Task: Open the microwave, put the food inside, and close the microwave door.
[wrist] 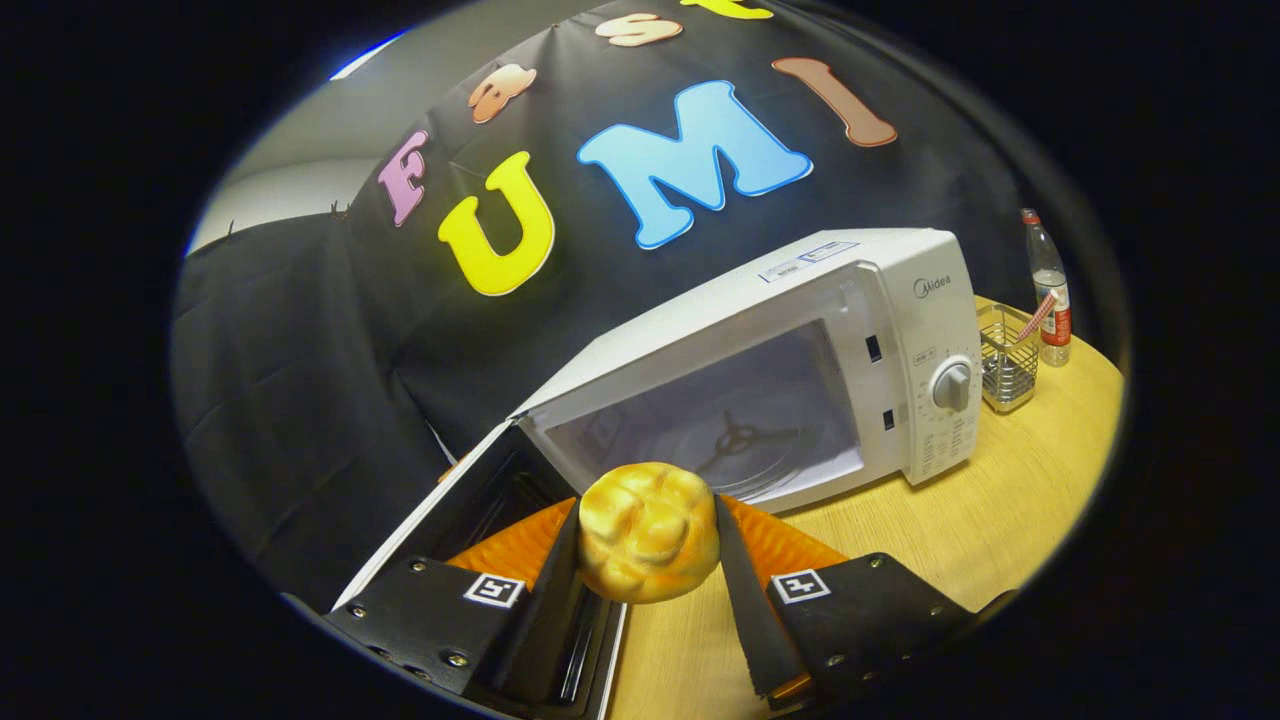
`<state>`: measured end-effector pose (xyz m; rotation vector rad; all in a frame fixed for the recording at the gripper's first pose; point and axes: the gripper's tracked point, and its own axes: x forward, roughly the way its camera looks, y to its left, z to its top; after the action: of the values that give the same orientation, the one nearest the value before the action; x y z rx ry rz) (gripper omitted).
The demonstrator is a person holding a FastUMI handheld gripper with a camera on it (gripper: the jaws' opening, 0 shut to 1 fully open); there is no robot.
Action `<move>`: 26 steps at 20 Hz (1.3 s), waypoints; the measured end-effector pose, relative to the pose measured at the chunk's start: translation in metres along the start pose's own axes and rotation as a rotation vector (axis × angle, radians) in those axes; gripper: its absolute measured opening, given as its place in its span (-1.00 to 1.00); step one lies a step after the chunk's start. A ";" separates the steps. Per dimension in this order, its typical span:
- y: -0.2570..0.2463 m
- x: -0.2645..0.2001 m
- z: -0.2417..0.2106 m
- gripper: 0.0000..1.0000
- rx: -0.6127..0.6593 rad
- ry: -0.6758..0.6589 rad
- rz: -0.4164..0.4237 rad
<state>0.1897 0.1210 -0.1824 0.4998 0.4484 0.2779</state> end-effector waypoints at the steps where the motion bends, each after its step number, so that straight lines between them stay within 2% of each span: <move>1: -0.001 0.007 0.000 0.50 0.010 -0.005 0.001; 11: -0.023 0.074 0.010 0.49 0.063 -0.094 -0.013; 16: -0.047 0.107 0.001 0.49 0.134 -0.087 -0.052; 26: -0.086 0.155 -0.016 0.60 0.159 -0.081 -0.134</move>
<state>0.3290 0.1104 -0.2922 0.6306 0.4246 0.0924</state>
